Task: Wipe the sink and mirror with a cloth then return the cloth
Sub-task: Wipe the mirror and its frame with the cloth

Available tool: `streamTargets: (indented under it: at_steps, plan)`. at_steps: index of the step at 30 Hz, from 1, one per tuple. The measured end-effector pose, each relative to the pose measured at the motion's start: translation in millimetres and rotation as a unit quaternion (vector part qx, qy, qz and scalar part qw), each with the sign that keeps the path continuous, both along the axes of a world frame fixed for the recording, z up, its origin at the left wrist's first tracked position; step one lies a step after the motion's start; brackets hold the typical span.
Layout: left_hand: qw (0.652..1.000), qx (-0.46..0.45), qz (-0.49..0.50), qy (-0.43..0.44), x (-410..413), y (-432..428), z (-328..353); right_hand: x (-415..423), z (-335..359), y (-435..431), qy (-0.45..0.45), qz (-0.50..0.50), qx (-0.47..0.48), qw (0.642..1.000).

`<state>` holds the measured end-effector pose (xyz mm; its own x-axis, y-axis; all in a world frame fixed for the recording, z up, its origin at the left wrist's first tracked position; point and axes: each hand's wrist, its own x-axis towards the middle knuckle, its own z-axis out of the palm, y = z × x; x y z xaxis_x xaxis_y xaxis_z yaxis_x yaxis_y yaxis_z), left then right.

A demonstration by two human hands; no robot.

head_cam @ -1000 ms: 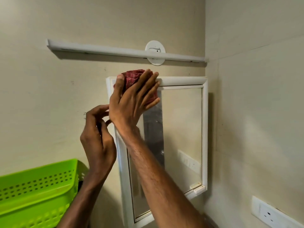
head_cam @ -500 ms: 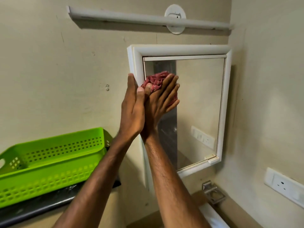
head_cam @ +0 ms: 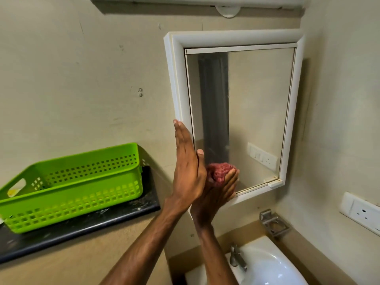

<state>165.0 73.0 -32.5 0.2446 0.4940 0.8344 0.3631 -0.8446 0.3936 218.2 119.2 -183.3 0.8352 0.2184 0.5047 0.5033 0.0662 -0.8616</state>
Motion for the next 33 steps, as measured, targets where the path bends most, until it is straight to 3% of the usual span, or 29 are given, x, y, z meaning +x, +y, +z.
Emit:
streamTargets:
  at_steps: [3, 7, 15, 24, 29, 33]
  plan:
    - [1.000, -0.010, 0.008, 0.021, 0.5, 0.2, -4.0, 13.1, -40.1, -0.3, 0.025, 0.008, -0.009, 1.000]
    - [0.998, 0.005, 0.035, 0.056, -1.3, -11.6, 7.7, 20.1, -14.8, 5.0, 0.109, 0.019, 0.012, 0.994]
    - [0.991, 0.073, 0.049, 0.105, -17.1, -4.0, 41.7, 55.2, 151.8, 24.9, 0.099, -0.012, 0.089, 0.991]
    - [0.983, 0.138, 0.026, 0.114, -7.6, 8.8, 86.2, 61.2, 330.9, 26.1, -0.029, -0.033, 0.092, 0.995]
    - [0.979, 0.165, 0.050, 0.106, 9.9, 17.5, 84.9, 76.9, 286.2, 34.1, -0.166, -0.090, 0.127, 0.974]
    - [0.976, 0.159, 0.070, 0.128, 18.8, 19.3, 77.4, 95.2, 220.4, 40.4, -0.131, -0.082, 0.117, 0.981]
